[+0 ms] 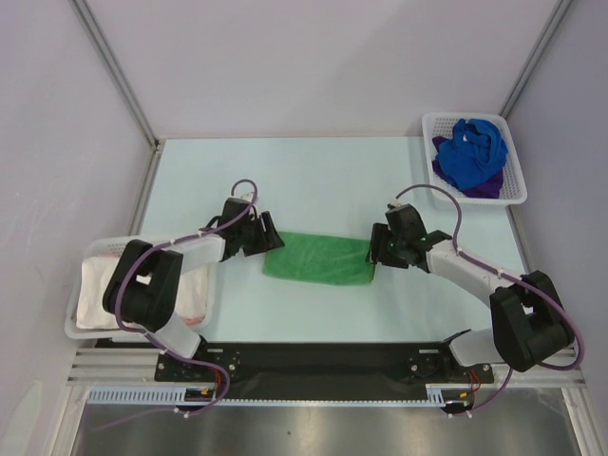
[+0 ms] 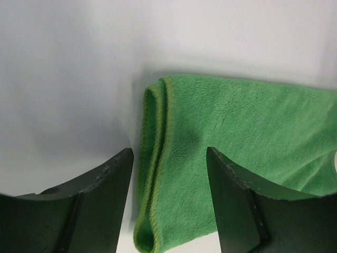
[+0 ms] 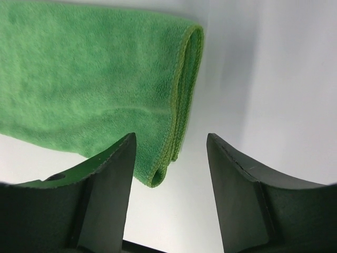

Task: Fold and stack the towels
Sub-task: Neatly place the folded towel into the bin

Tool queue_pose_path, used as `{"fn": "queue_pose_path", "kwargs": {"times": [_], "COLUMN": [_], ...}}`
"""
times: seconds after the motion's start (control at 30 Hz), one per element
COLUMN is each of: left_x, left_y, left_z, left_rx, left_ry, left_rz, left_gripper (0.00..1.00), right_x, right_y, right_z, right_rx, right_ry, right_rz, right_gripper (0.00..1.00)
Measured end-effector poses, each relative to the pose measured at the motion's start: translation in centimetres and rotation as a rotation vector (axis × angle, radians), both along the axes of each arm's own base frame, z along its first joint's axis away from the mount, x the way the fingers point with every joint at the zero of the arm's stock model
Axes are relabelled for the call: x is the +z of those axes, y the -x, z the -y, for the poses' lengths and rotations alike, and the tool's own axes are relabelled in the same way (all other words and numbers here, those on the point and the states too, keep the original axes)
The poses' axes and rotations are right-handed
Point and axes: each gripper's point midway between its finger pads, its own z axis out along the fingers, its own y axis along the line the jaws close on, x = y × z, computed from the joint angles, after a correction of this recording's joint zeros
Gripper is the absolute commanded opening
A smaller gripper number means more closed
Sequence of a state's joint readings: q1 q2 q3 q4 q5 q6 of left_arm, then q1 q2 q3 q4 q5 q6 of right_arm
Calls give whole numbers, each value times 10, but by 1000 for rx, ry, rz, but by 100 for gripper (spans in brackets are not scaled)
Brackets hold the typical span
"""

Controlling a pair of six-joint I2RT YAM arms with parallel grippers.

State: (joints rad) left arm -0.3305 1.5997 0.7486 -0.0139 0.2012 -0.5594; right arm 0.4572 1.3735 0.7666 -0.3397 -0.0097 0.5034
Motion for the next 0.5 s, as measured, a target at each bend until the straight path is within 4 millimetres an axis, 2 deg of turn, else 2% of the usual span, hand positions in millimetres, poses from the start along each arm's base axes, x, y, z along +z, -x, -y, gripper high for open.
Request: {"fn": "queue_pose_path", "kwargs": {"times": [0.23,0.33,0.43,0.47,0.5], "left_x": [-2,-4,-8,-9,-10], "left_y": [-2,0,3,3,4], "left_z": [27,36,39,40,39], "left_rx": [-44,-48,-39,-33,-25], "left_ry": [24,3,-23,-33,-46], "left_rz": [16,23,19,17,14], "left_gripper": [59,49,29,13,6], "right_x": [-9,-7,-3,-1,1], "right_y": [11,11,10,9,7], "right_z": [1,0,-2,-3,-4], "right_rx": [18,23,32,36,42], "right_ry": [7,1,-5,-6,-9], "right_rz": [-31,-25,-21,-18,-13], "right_gripper": [61,61,61,61,61]}}
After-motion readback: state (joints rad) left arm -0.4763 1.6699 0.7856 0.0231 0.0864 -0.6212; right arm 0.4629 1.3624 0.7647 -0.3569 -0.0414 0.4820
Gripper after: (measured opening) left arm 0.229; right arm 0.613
